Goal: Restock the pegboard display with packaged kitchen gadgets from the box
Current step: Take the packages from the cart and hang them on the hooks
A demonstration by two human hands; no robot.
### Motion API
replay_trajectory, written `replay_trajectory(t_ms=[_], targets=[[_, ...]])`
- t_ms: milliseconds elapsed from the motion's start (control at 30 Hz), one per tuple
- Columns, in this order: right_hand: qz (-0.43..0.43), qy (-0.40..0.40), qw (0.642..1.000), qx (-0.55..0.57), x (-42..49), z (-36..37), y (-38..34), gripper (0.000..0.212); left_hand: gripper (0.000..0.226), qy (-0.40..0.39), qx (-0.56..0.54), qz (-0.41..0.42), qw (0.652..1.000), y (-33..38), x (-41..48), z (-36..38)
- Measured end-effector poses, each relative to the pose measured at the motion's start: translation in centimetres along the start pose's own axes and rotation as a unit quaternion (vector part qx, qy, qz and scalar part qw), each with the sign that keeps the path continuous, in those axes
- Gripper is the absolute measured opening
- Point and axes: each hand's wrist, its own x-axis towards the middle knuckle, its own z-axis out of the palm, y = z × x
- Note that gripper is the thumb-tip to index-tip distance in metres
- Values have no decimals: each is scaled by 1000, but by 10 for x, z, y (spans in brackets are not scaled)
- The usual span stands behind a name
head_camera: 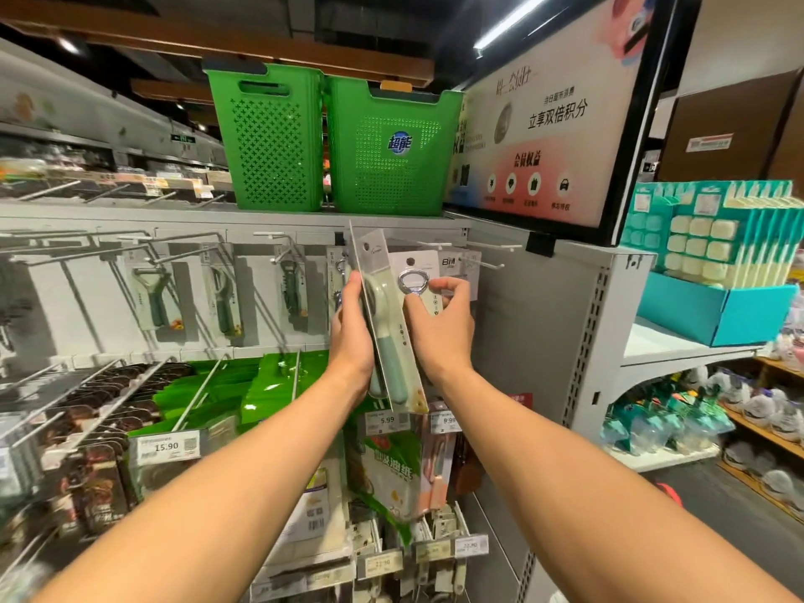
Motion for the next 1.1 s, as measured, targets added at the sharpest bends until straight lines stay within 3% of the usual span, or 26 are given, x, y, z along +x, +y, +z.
replay_trajectory(t_ms=[267,400,500,700,833,1000,1100], targets=[[6,-41,999,2,-16,44,7,30,101,59,-54,-15,997,-16,12,-53],[-4,-40,999,-5,-12,59,10,30,125,89,-63,-17,994,-10,15,-62],[-3,-38,999,-2,-7,67,12,30,99,63,-24,21,998,3,10,-59],[-2,-58,998,-8,8,76,21,32,88,78,40,27,996,10,9,-57],[-4,-61,998,-18,17,83,29,31,54,98,63,31,993,10,16,-57],[1,-64,997,-31,33,94,42,32,79,75,68,13,995,3,41,-62],[9,-74,997,-37,49,102,50,34,78,61,69,4,996,-1,63,-65]])
